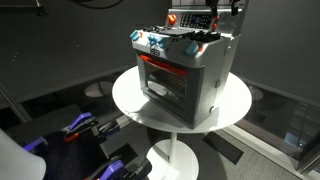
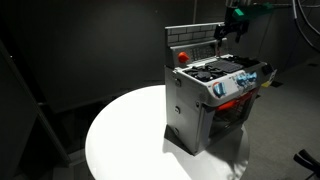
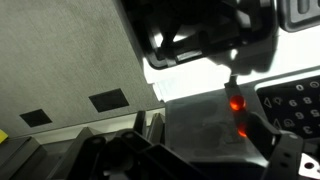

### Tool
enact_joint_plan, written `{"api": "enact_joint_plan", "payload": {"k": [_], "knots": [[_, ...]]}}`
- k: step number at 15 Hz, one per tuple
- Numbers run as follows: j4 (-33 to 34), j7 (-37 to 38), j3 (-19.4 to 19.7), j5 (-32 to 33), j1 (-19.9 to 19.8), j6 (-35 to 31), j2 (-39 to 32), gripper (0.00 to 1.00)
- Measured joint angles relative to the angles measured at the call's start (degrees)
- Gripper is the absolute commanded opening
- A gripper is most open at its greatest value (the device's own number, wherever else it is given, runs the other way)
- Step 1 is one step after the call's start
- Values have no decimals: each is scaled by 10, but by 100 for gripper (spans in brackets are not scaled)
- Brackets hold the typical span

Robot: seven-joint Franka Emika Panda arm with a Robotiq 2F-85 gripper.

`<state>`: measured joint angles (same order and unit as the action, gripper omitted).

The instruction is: Press the top right orange button on the stove

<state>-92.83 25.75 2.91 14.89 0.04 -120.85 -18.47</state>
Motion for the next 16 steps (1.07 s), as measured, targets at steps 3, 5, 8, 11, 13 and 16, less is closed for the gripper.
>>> {"api": "enact_joint_plan", "payload": {"k": [3, 5, 8, 11, 13, 16], "knots": [[0, -2, 0, -1, 0, 2, 0, 100], [0, -16, 0, -15, 0, 12, 3, 100], [-3, -61, 0, -54, 0, 35, 14, 100], [-8, -108, -1, -90, 0, 79, 33, 100], [-17, -133, -1, -102, -1, 112, 51, 100], [-44, -153, -2, -106, 0, 141, 81, 100]]}}
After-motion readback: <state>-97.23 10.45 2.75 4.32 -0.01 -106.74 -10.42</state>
